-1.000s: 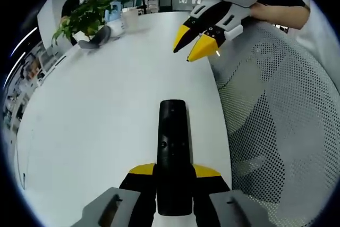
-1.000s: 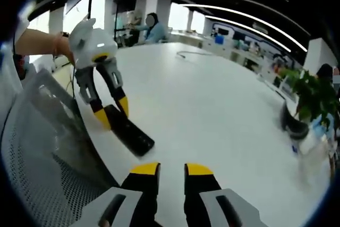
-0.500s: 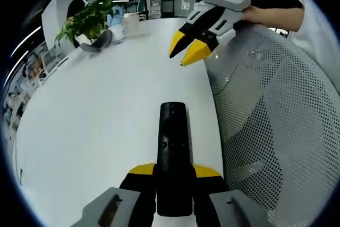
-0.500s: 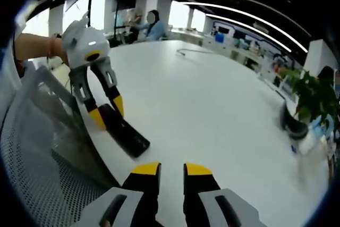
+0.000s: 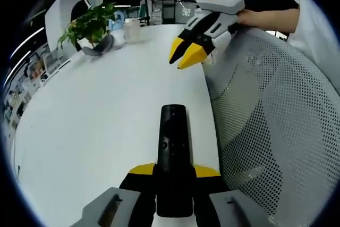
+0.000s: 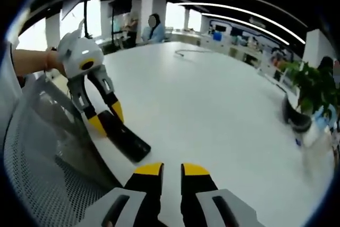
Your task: Press the specified remote control buttons in sequence, fully releasing each button before pressing the next.
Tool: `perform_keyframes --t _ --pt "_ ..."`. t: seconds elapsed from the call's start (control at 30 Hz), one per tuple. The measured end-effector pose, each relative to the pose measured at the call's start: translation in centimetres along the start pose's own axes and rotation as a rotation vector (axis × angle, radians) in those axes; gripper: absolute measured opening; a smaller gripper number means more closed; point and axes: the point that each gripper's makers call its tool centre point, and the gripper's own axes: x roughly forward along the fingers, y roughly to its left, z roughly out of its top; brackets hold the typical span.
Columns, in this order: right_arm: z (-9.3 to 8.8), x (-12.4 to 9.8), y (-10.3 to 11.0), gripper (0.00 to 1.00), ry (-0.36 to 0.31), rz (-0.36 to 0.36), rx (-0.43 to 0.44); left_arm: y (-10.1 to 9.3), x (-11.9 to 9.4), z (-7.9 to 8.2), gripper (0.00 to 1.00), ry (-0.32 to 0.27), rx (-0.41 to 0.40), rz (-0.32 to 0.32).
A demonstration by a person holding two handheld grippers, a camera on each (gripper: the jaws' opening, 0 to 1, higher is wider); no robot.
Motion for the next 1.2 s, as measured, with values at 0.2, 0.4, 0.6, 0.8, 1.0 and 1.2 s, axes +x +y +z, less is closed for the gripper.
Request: perform_keyframes --t 0.2,0.4,0.6,0.8,1.0,1.2 --pt "-0.03 0.0 -0.13 0.08 -0.001 -0.002 0.014 0.05 -0.11 0.03 0.24 -0.036 -0.017 -0.016" --pt "-0.19 0.08 0.14 0.06 0.01 0.009 0.015 -0.14 -0.11 0.04 0.24 -0.043 0.002 -0.017" --pt "-0.37 0.17 0.31 0.05 0.022 0.017 0.016 -0.24 -0.18 -0.01 0.25 -0.091 0.027 -0.022" --pt "-0.51 0.2 0.32 0.05 0.028 0.019 0.017 -0.05 -0.31 0.16 0.26 -0.123 -0.099 0.025" --pt "-0.61 0.21 0.33 0.05 0.033 0.02 0.017 -0.15 -0.61 -0.49 0.26 -0.109 -0.071 0.069" --pt "-0.66 0.28 0.6 0.04 0.037 0.034 0.008 -0.92 -0.7 -0.43 0.25 -0.124 -0.019 0.04"
